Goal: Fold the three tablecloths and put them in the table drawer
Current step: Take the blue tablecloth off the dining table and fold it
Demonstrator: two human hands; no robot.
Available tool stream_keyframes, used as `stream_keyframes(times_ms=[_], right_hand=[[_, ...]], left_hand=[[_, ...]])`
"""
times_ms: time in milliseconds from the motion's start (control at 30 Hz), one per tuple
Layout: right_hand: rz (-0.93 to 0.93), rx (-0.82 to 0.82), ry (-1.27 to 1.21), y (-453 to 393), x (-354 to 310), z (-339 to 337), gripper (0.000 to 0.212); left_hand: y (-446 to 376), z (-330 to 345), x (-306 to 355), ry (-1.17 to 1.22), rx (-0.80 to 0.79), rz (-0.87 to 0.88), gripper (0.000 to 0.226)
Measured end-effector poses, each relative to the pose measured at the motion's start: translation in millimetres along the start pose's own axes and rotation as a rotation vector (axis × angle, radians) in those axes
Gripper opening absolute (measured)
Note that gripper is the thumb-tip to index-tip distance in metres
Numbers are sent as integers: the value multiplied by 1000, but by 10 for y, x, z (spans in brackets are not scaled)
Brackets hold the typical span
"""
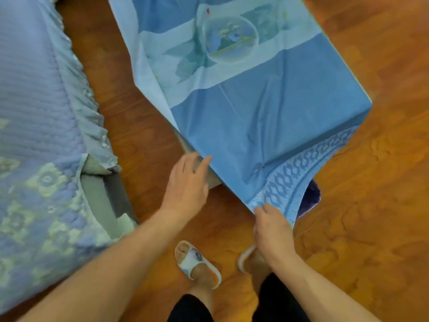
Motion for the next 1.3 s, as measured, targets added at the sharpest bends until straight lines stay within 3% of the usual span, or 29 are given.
stream_keyframes(times_ms=[100,200,267,367,433,500,567,633,700,833,967,1133,1200,1300], right_hand=[[44,72,-41,-14,50,-105,36],[103,109,-110,-66,134,-30,39],[118,130,-141,-77,157,74,39],[124,176,-176,-28,58,172,39],[147,185,-174,26,-40,223,35],[177,164,-163,85,-123,318,30],[218,133,-159,161,-157,438,22],[304,132,-138,238,-131,494,29],[411,115,-116,275,-137,466,37],[624,16,-51,337,-217,414,44],[811,-101,-83,412,-347,427,56],[1005,-296,-172,492,-448,461,62],[1102,-380,-324,563,-556,596,63],[1408,-132,-921,697,-747,830,55]], left_hand=[[-649,149,-157,-278,-177,263,74],[-936,251,-390,-432,-289,389,28],[-915,256,-575,-395,-317,358,11],[-742,422,-948,-305,-466,138,41],[-763,454,-1136,-134,-479,-120,50],[-842,430,-1333,331,-391,-612,39],[-899,502,-1366,971,-237,-1018,20],[-1057,544,-1309,1364,-143,-1217,20],[-1282,520,-1335,1531,-61,-1298,28],[-1736,379,-1423,1501,-89,-1200,28],[-1784,-220,-1833,969,73,-949,16],[-1457,10,-2207,915,-195,-1204,36],[-1462,32,-2228,924,-215,-1220,45],[-1389,99,-2221,991,-309,-1269,41]])
Point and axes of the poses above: each hand's wrist, its own y-axis away from the middle knuckle, its own z-axis out of the palm, x = y × z, the point moved 10 cm from there along -y, towards the middle knuckle, and after that the axes turned 11 degrees about y, right-handed, at the moved point
